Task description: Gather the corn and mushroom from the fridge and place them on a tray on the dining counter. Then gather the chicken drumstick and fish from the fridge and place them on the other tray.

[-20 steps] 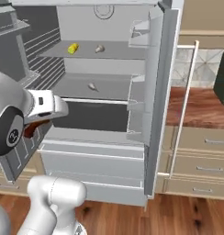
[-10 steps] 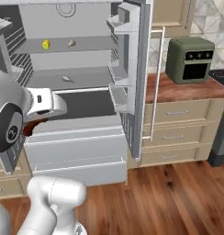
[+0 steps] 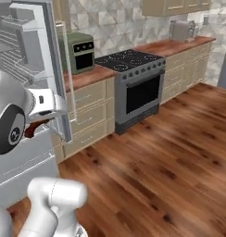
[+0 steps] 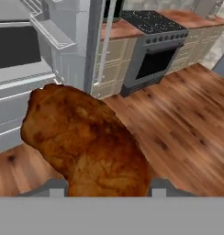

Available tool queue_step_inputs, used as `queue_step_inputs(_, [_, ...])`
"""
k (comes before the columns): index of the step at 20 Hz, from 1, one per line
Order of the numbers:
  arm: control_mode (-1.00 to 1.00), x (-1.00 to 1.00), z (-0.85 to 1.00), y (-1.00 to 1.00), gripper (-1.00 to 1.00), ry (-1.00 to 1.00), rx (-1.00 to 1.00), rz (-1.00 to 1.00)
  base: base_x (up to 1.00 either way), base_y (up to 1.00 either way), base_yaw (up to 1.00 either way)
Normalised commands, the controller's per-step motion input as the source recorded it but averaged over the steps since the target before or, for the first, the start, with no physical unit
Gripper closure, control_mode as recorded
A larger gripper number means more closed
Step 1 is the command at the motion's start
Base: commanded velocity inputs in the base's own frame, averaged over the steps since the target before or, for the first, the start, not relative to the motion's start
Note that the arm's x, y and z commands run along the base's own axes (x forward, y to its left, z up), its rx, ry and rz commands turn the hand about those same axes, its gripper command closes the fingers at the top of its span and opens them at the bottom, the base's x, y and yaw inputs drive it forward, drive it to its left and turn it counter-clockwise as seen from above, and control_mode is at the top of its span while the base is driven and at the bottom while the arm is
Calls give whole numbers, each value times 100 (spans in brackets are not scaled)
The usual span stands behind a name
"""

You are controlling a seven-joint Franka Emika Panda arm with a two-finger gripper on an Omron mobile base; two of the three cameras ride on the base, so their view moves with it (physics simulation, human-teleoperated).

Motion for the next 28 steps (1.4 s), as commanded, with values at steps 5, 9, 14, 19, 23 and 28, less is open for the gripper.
queue_step_inputs(5, [100,0,0,0,100,0,0,0,-82,14,-81])
queue_step_inputs(9, [100,0,0,0,100,0,0,0,-100,23,-66])
queue_step_inputs(14, [100,0,0,0,100,0,0,0,-100,1,-46])
queue_step_inputs(19, [100,0,0,0,100,0,0,0,-100,-12,-35])
queue_step_inputs(23, [100,0,0,0,100,0,0,0,-100,-42,-16])
queue_step_inputs(28, [100,0,0,0,100,0,0,0,-63,-67,-13])
